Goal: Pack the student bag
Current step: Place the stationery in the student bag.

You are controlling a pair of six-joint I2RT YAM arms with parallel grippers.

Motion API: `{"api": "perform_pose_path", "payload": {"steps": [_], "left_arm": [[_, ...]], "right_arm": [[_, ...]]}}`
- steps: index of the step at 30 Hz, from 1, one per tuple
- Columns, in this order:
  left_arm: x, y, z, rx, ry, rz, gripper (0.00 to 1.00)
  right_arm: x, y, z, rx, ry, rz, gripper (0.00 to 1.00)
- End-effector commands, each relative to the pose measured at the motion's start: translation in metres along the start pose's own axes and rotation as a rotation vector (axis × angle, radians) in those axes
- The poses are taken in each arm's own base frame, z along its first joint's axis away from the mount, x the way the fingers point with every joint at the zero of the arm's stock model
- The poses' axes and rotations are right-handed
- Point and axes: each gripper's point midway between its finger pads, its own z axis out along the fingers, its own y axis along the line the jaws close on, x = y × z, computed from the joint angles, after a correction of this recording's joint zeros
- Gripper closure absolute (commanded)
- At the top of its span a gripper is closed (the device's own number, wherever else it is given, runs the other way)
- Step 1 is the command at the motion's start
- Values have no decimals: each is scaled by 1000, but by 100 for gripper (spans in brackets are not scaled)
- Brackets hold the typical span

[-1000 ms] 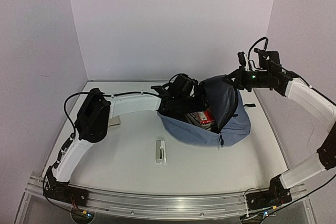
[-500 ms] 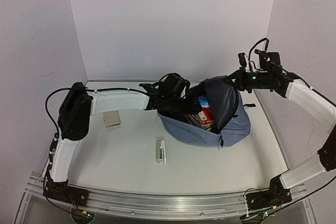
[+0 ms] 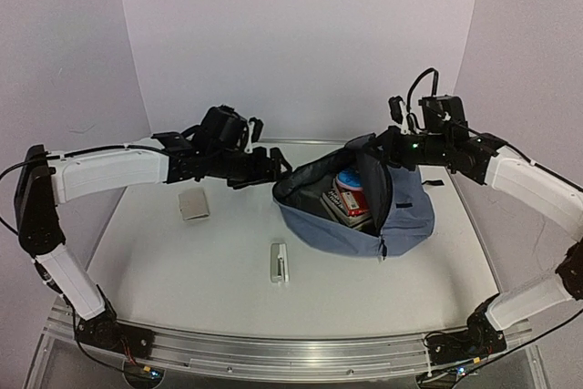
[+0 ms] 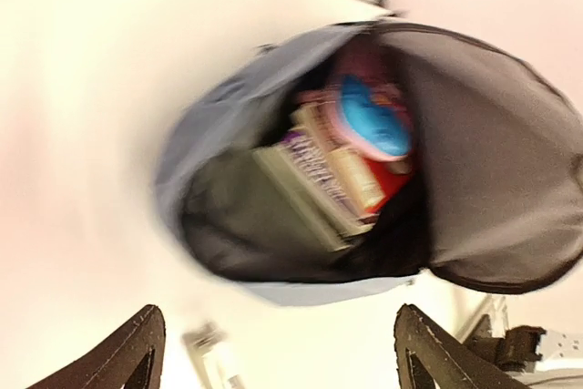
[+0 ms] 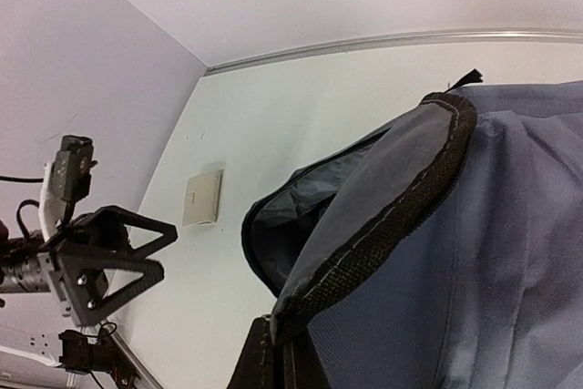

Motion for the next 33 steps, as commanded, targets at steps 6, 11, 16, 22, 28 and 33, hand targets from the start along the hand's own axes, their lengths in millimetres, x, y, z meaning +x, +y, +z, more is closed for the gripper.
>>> {"api": "perform_pose_path", "payload": {"steps": [6,11,16,22,28,33], "left_arm": [[33,62,-44,-85,-26,-164,13],[40,71,-55,-106,-37,-180,13],[37,72,-65,-121,-53,-160,13],[36,71,-69,-123,-51,-149,12],[38,68,-61,-92,-45,-176,12],[42,27,-47,134,15,-129,11]], "right_arm": [[19,54,61,-45,-59,12,100],[53,75,117,-30,21,-39,96],[74,94,155,-48,75,-84,88],[85,111,171,-80,125,-123,59],[57,125,127,-90,72,-166,28],[33,117,67,-31,-4,-193,8]]}}
